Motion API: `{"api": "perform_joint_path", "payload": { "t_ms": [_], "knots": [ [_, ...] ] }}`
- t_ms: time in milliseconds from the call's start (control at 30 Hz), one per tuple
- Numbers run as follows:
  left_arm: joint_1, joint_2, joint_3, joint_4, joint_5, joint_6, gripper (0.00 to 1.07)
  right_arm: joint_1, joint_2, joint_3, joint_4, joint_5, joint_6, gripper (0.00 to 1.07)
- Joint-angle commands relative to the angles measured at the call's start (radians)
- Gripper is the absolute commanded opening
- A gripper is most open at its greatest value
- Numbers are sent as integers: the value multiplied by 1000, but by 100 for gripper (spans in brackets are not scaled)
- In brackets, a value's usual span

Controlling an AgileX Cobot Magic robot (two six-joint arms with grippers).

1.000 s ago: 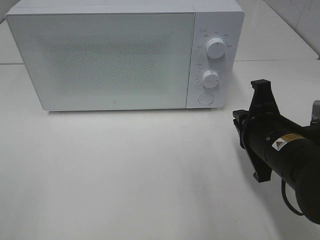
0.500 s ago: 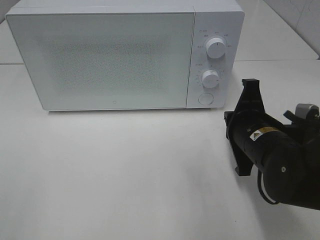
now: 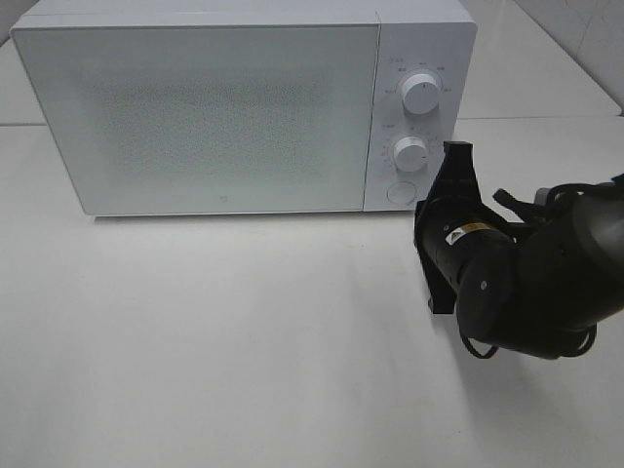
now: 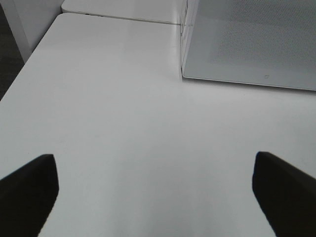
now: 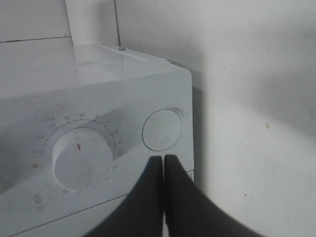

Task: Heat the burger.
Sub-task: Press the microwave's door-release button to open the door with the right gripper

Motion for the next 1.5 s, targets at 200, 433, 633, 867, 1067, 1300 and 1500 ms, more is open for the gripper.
{"api": "perform_joint_path", "payload": {
  "t_ms": [200, 433, 633, 867, 1067, 1300, 1500],
  "knots": [
    [2, -15, 1, 0, -9, -1, 100, -51, 53, -115, -45, 57, -7, 0],
    [2, -15, 1, 0, -9, -1, 100, -68, 90, -160, -62, 74, -7, 0],
    [2, -15, 1, 0, -9, -1, 100, -85, 122, -195, -53, 93, 1, 0],
    [2, -15, 1, 0, -9, -1, 100, -115, 140, -231, -60, 107, -10, 0],
    [2, -15, 1, 0, -9, -1, 100, -115, 151, -240, -61, 134, -10, 0],
    [2, -15, 1, 0, -9, -1, 100, -115, 166, -240, -64, 148, -9, 0],
    [2, -15, 1, 0, -9, -1, 100, -115, 166, -240, -63, 139, -9, 0]
  ]
}}
